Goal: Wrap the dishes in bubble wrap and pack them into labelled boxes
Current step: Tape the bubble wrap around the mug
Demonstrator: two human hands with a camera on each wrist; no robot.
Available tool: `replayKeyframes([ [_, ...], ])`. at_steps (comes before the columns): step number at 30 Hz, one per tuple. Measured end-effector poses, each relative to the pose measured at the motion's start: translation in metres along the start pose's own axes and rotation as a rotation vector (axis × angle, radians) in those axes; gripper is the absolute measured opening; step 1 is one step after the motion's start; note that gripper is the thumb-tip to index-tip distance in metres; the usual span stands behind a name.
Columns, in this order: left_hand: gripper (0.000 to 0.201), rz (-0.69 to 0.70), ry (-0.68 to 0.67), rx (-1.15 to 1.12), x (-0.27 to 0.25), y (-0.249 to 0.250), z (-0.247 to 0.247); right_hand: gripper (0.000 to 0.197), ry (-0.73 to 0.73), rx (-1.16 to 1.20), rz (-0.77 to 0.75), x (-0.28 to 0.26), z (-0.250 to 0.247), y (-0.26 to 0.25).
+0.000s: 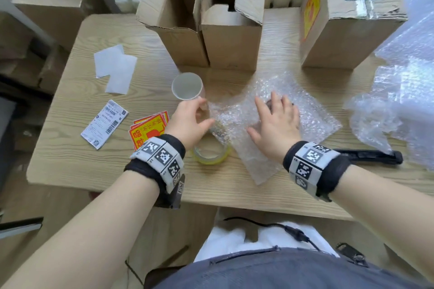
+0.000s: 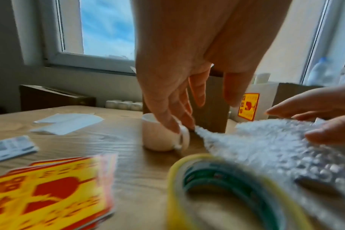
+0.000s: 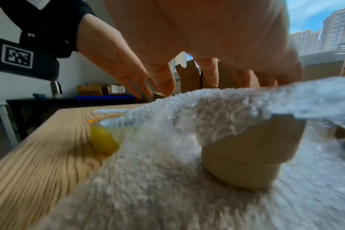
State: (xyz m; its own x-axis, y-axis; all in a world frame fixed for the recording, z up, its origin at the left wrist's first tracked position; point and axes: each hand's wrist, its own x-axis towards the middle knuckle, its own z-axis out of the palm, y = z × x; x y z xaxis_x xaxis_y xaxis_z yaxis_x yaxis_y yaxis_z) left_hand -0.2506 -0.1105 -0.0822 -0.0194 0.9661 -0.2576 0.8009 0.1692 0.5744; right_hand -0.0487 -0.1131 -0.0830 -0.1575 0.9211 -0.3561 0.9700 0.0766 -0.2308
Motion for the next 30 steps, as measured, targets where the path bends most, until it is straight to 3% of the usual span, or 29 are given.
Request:
replayKeyframes([
  [3,0.094,-0.097,-0.229,0.248,-0.01,-0.027,0.007,0.071,0.017,-0.017,0.018,-0.002,0.005,-0.002],
  [5,0.1,-0.076,-0.263,0.357,-0.017,-0.033,0.016,0.07,0.069,-0.014,-0.004,-0.002,0.006,-0.009],
  [8,0.095,0.013,-0.189,0.355,-0.022,-0.038,0.023,0.066,0.128,0.026,-0.102,-0.006,0.008,-0.026],
  [10,0.09,0.065,-0.218,0.343,-0.023,-0.039,0.025,0.061,0.144,0.06,-0.152,-0.01,0.011,-0.035],
  [14,0.041,0.137,-0.345,0.454,-0.026,-0.044,0.025,0.048,0.192,0.095,-0.213,-0.012,0.019,-0.042],
  [16,0.029,0.119,-0.331,0.34,-0.027,-0.055,0.02,0.043,0.242,0.11,-0.231,-0.012,0.024,-0.04],
  [22,0.028,-0.054,-0.169,-0.069,-0.038,-0.091,-0.017,0.024,0.33,0.156,-0.276,-0.01,0.028,-0.05],
  [26,0.025,-0.141,-0.134,-0.27,-0.042,-0.097,-0.03,0.041,0.111,0.221,-0.266,-0.002,0.025,-0.072],
  [30,0.032,-0.111,-0.175,-0.444,-0.044,-0.09,-0.035,0.053,-0.054,0.622,-0.275,0.002,0.01,-0.09],
])
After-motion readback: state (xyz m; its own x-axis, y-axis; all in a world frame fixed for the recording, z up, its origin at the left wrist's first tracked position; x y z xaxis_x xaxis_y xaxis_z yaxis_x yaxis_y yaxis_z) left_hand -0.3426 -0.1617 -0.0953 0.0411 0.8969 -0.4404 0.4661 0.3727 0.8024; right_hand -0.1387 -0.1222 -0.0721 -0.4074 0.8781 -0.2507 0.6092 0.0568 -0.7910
